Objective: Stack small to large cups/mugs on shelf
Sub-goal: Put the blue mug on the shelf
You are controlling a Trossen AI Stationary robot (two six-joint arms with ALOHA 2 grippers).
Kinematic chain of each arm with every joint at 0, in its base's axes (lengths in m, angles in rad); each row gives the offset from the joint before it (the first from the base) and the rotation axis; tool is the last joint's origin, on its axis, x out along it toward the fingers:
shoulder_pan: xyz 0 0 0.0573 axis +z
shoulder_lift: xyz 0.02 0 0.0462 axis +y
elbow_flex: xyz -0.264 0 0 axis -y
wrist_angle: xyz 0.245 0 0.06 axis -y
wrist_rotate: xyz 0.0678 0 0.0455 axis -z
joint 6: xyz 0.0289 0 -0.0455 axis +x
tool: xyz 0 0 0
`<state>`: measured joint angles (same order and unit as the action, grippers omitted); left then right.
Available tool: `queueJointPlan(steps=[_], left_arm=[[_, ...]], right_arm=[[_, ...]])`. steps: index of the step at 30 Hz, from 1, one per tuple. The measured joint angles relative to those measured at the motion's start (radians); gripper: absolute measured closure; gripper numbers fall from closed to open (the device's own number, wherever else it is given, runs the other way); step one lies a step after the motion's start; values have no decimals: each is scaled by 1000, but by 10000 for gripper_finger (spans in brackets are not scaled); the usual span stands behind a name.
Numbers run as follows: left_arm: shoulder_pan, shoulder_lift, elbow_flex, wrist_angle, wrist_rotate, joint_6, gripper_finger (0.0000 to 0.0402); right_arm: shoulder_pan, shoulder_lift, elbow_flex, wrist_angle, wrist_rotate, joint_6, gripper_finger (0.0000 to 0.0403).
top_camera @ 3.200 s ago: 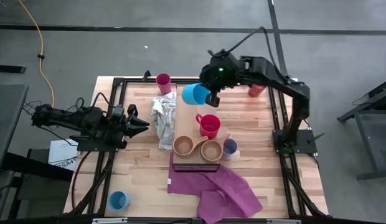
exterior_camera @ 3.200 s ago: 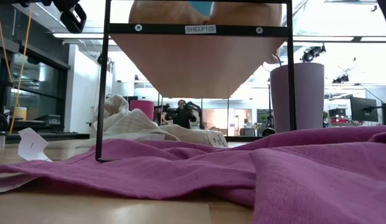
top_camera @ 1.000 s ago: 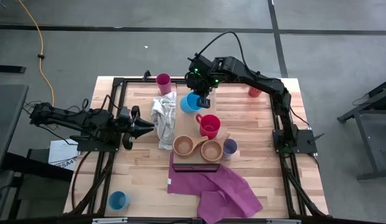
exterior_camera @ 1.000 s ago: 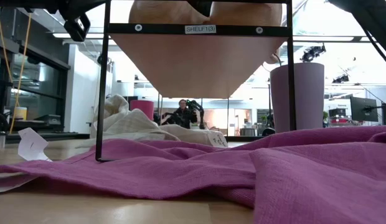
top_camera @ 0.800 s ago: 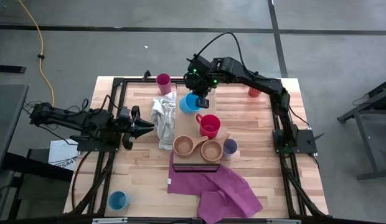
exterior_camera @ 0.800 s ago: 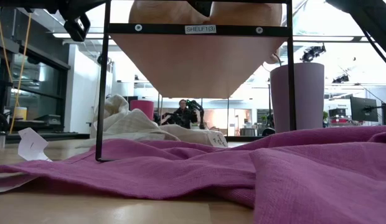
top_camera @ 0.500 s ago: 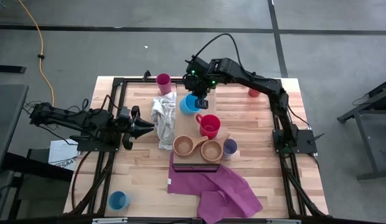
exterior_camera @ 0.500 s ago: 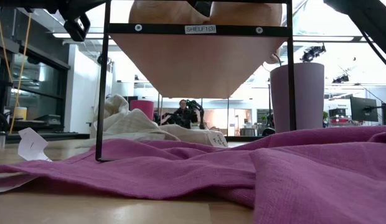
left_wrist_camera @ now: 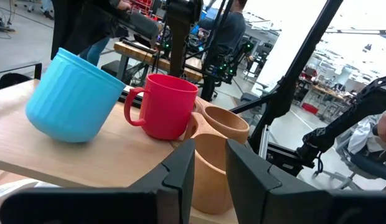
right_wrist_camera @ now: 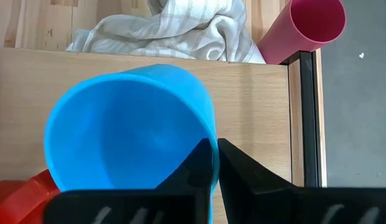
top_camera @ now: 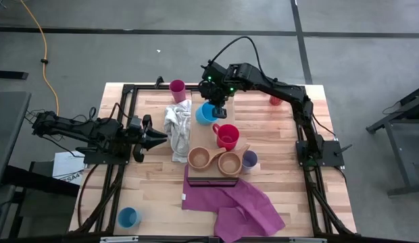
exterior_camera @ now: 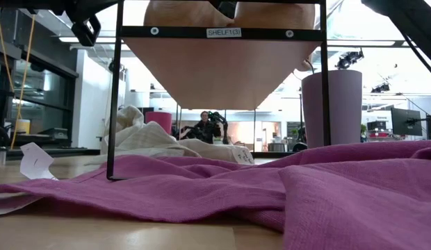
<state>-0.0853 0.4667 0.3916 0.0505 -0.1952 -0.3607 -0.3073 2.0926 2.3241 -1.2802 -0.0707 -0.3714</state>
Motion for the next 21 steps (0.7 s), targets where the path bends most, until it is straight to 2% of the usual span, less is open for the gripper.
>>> queueJointPlan(steps=[8, 13, 21], left_arm=[[0, 0, 0, 0, 0, 6, 324], [0, 0, 0, 0, -13, 16, 324], [1, 0, 0, 0, -98, 74, 324]], right_arm=[[0, 0, 0, 5, -6, -4, 338], [0, 0, 0, 24, -13, -4, 335], [0, 0, 0, 67, -13, 14, 334]])
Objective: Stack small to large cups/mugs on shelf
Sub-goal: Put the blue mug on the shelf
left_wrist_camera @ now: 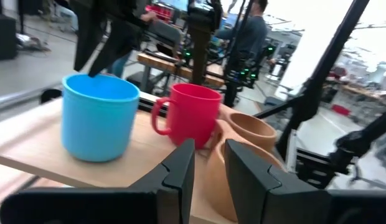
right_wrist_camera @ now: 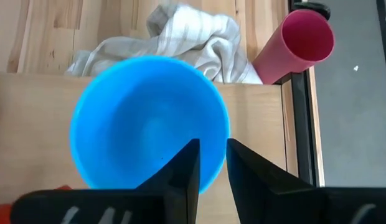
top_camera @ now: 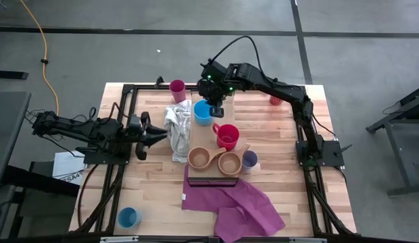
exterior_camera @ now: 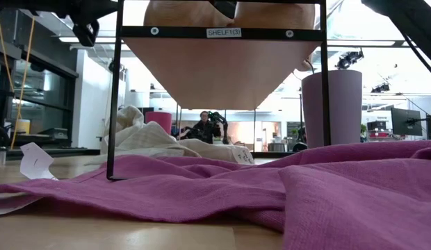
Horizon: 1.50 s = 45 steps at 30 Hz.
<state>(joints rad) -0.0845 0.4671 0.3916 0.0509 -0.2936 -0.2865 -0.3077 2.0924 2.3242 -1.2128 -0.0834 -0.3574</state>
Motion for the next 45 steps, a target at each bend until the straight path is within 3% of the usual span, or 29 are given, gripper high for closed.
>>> queueJointPlan(steps=[9, 14, 18, 24, 34, 38, 45], left_arm=[[0, 20, 33, -36, -71, 188, 324], [0, 76, 189, -176, -168, 352, 324], [29, 158, 367, -428, -184, 421, 324], [213, 346, 594, -732, 51, 488, 324], [535, 547, 741, -803, 525, 711, 324], [588, 614, 788, -807, 567, 786, 324], [587, 777, 951, -885, 575, 893, 324]], right_arm=[[-2, 0, 1, 93, 0, 56, 334], [-10, -1, 3, 194, -31, 146, 334], [-13, -12, 32, 321, -61, 219, 334], [-35, -114, 18, 572, -122, 311, 334], [-43, -307, 18, 592, -224, 332, 334], [-32, -386, 18, 477, -208, 295, 334], [-37, -474, 18, 301, -161, 265, 334]])
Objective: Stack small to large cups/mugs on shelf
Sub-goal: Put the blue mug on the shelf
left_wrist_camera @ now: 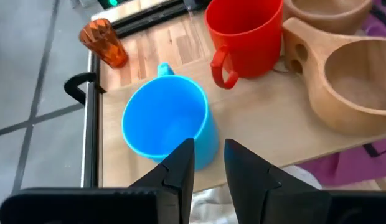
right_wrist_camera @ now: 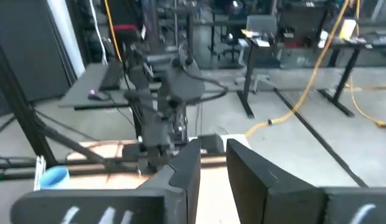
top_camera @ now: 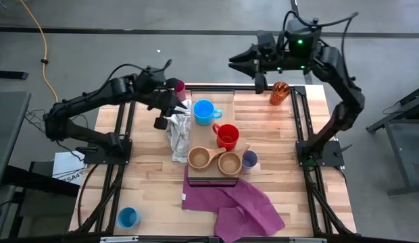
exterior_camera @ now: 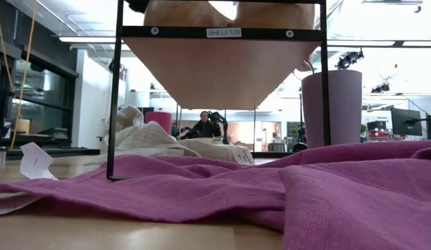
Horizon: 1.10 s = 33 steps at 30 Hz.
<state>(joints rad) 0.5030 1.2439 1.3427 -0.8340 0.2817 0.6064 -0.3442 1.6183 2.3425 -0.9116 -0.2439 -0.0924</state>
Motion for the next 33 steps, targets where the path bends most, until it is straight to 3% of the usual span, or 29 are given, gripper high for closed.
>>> queueJointPlan(steps=[11, 22, 33], left_arm=[[1, 210, 226, -188, 22, 113, 303], [-6, 266, 237, -233, 31, 172, 286], [-13, 305, 237, -211, 14, 201, 286]], right_arm=[[-4, -80, -1, -121, 28, -46, 334], [-16, -180, -1, -169, 96, -47, 334], [-16, -200, -1, -212, 130, -39, 334]])
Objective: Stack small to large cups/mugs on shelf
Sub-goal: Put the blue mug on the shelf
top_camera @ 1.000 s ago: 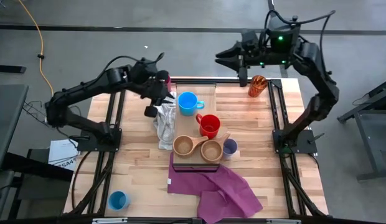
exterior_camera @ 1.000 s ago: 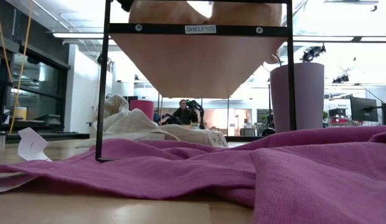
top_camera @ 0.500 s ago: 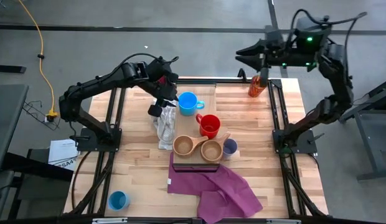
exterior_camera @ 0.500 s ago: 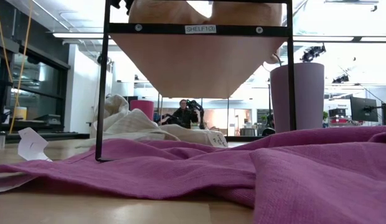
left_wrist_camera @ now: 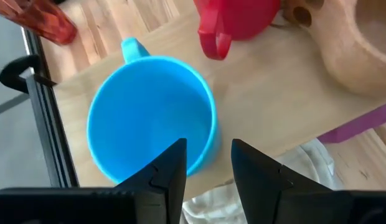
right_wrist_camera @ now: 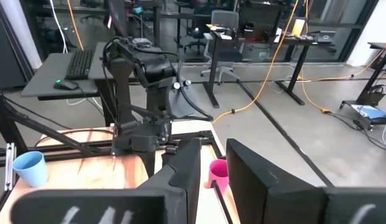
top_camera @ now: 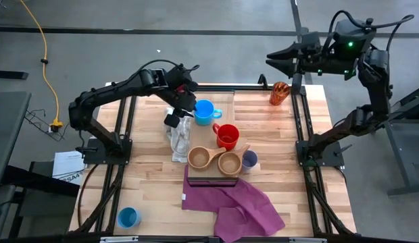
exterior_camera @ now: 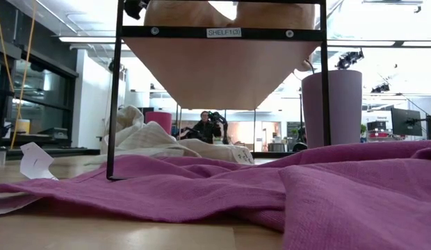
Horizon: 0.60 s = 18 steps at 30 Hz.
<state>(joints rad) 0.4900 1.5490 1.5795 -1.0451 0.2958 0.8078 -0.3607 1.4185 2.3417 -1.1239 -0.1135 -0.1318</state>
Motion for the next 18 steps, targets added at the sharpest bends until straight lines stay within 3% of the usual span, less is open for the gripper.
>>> queueJointPlan(steps=[18], left_arm=[[-13, 45, 0, 3, -77, 11, 287]], right_arm=[[0, 0, -1, -13, 0, 12, 334]])
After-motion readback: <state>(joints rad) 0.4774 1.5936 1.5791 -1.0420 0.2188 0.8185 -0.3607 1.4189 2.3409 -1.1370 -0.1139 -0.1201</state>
